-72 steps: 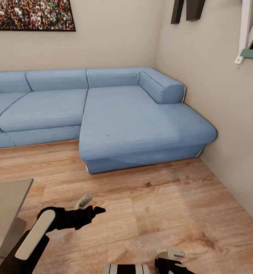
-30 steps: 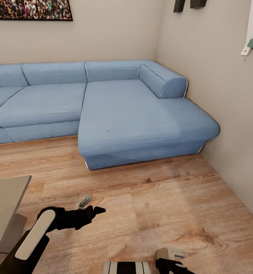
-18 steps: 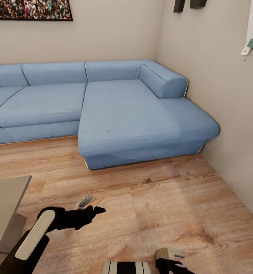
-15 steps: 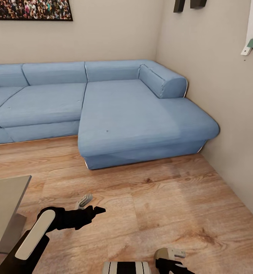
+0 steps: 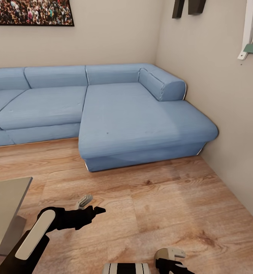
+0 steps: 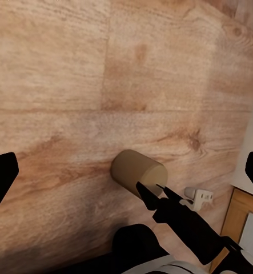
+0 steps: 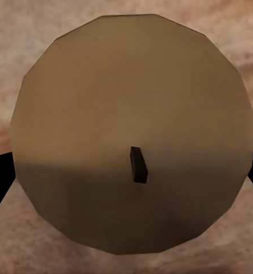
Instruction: Place each of the two pumpkins and all three candles from the living room inside a cabinet in the living room (use any cabinet), then make sure every cabinet is closed, and position the cauldron so it is next to a table in the living room.
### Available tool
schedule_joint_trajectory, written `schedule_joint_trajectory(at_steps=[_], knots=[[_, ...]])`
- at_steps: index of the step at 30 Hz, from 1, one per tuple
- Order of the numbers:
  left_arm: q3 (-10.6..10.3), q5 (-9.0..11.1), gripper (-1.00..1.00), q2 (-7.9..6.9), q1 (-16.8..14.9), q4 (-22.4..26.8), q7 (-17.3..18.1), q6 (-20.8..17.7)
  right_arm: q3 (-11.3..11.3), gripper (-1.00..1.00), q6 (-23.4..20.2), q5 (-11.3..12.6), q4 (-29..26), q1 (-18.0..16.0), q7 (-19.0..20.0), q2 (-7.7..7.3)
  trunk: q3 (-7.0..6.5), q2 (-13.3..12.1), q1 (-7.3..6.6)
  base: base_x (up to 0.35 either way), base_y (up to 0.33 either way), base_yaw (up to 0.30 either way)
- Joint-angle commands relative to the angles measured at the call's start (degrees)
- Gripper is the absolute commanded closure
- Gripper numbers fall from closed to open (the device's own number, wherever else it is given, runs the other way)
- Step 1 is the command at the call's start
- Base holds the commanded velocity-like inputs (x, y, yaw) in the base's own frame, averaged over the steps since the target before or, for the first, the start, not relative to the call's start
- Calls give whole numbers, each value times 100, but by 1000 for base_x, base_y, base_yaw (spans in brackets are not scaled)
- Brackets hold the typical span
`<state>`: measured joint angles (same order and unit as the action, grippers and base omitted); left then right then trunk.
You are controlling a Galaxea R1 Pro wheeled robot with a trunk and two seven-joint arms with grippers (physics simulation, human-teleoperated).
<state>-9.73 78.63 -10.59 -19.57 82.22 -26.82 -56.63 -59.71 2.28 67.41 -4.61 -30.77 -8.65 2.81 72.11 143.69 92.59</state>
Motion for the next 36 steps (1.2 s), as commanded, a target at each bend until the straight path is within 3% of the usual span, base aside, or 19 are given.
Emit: schedule_joint_trajectory(at_steps=[1, 17, 25, 36], knots=[[-7, 62, -100, -4, -3, 5, -60, 1, -49, 100, 18, 70, -5, -1, -23, 0, 4, 2, -1, 0, 0, 0], [-11, 56, -100, -4, -3, -5, -67, 2, -41, 100, 79, 70, -48, -3, -28, -7, -306, -17, -37, 0, 0, 0], [-182, 55, -100, -4, -2, -12, -77, 18, -30, 100, 81, 83, -49, -5, -34, -9, -483, -28, -58, 0, 0, 0], [-204, 38, -100, 36, -3, -54, -98, 29, 3, 100, 80, 112, -53, -6, -41, -18, -727, -42, -86, 0, 0, -42]])
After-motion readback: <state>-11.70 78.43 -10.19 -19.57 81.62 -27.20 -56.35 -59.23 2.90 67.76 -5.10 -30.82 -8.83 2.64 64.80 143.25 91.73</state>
